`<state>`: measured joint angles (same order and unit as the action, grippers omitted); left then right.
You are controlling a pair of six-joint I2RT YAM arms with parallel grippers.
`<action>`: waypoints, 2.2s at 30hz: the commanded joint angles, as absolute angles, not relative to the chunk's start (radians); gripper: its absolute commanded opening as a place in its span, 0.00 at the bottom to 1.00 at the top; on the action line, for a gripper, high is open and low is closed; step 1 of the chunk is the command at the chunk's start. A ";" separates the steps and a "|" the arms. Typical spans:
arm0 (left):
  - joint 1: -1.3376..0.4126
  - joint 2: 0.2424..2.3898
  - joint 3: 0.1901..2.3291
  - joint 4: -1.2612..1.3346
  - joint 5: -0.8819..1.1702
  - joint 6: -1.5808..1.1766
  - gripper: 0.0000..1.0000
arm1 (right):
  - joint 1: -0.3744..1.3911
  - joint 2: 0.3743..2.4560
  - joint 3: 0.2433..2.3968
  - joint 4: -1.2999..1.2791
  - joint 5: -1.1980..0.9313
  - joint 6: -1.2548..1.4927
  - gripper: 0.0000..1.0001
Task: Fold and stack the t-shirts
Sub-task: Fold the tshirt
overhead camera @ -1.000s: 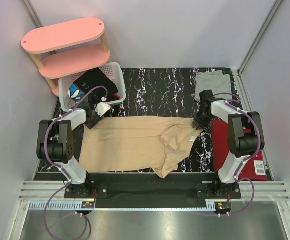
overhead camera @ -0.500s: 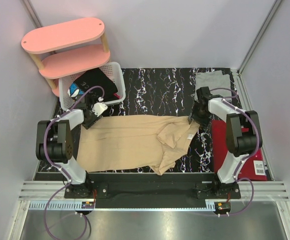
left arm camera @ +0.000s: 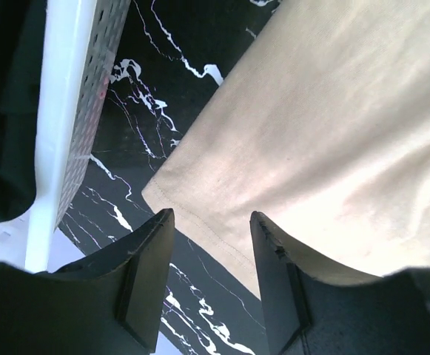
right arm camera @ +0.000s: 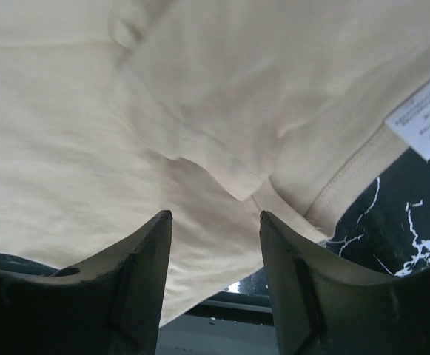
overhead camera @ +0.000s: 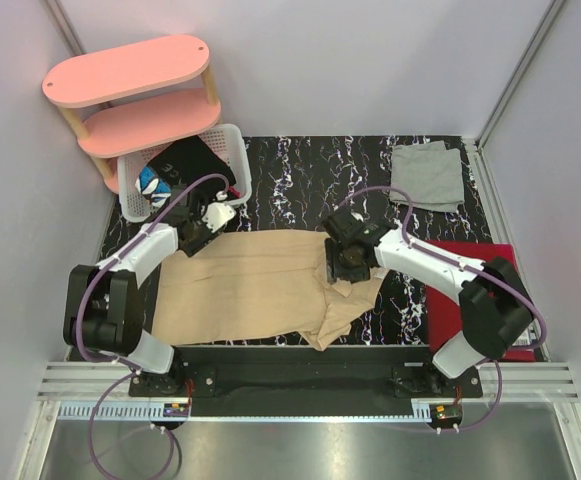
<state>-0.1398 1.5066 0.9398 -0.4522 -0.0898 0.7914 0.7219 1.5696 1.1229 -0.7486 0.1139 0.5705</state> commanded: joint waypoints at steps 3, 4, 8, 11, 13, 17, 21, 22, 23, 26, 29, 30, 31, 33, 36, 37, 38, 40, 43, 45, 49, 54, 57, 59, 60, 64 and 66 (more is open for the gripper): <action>-0.164 1.494 0.957 -0.466 -0.115 0.761 0.51 | 0.719 1.572 1.011 -0.726 0.083 0.653 0.55; -0.164 1.500 0.959 -0.466 -0.117 0.762 0.51 | 0.719 1.577 1.003 -0.721 0.087 0.655 0.54; -0.164 1.537 0.963 -0.450 -0.132 0.773 0.51 | 0.718 1.614 0.996 -0.672 0.100 0.661 0.52; -0.164 1.571 0.972 -0.437 -0.146 0.778 0.51 | 0.718 1.660 1.008 -0.654 0.100 0.657 0.52; -0.164 1.583 0.969 -0.431 -0.149 0.778 0.50 | 0.719 1.680 1.014 -0.647 0.106 0.657 0.50; -0.163 1.585 0.951 -0.416 -0.155 0.788 0.50 | 0.718 1.664 1.023 -0.649 0.115 0.652 0.44; -0.163 1.595 0.936 -0.399 -0.167 0.799 0.50 | 0.718 1.637 1.037 -0.663 0.118 0.652 0.35; -0.163 1.597 0.933 -0.397 -0.172 0.801 0.49 | 0.718 1.634 1.038 -0.672 0.117 0.652 0.33; -0.163 1.601 0.927 -0.388 -0.175 0.805 0.49 | 0.718 1.626 1.037 -0.678 0.115 0.650 0.28; -0.163 1.606 0.913 -0.371 -0.186 0.816 0.48 | 0.718 1.599 1.014 -0.703 0.126 0.656 0.24; -0.158 1.608 0.904 -0.359 -0.190 0.827 0.48 | 0.718 1.554 0.971 -0.727 0.130 0.676 0.25; -0.153 1.608 0.902 -0.356 -0.190 0.830 0.48 | 0.718 1.542 0.945 -0.732 0.120 0.684 0.25; -0.150 1.611 0.899 -0.353 -0.190 0.831 0.47 | 0.719 1.531 0.931 -0.733 0.115 0.696 0.23; -0.140 1.611 0.899 -0.351 -0.186 0.836 0.47 | 0.719 1.500 0.901 -0.739 0.126 0.712 0.14; -0.126 1.611 0.894 -0.350 -0.181 0.841 0.47 | 0.718 1.468 0.884 -0.771 0.143 0.733 0.01; -0.124 1.611 0.890 -0.347 -0.181 0.842 0.47 | 0.718 1.463 0.884 -0.778 0.143 0.738 0.01; -0.123 1.611 0.888 -0.347 -0.181 0.845 0.47 | 0.719 1.456 0.885 -0.787 0.144 0.739 0.01; -0.117 1.612 0.885 -0.344 -0.179 0.845 0.47 | 0.719 1.450 0.888 -0.819 0.152 0.742 0.00; -0.115 1.611 0.882 -0.341 -0.176 0.848 0.47 | 0.719 1.427 0.888 -0.873 0.193 0.741 0.00; -0.114 1.612 0.884 -0.341 -0.175 0.847 0.47 | 0.719 1.399 0.888 -0.903 0.198 0.741 0.00; -0.114 1.618 0.888 -0.341 -0.173 0.845 0.47 | 0.719 1.373 0.877 -0.945 0.213 0.753 0.00; -0.114 1.611 0.884 -0.341 -0.173 0.848 0.47 | 0.719 1.361 0.887 -0.986 0.187 0.769 0.24; -0.114 1.601 0.882 -0.342 -0.173 0.851 0.47 | 0.719 1.377 0.917 -1.011 0.150 0.753 0.88; -0.114 1.603 0.887 -0.341 -0.173 0.850 0.47 | 0.719 1.384 0.971 -1.019 0.173 0.738 1.00; -0.114 1.605 0.888 -0.342 -0.172 0.850 0.47 | 0.719 1.384 0.997 -1.028 0.196 0.733 1.00; -0.114 1.617 0.891 -0.342 -0.179 0.853 0.47 | 0.675 1.431 1.144 -1.023 0.334 0.683 1.00; -0.114 1.620 0.890 -0.342 -0.181 0.851 0.46 | 0.617 1.475 1.216 -0.982 0.327 0.651 1.00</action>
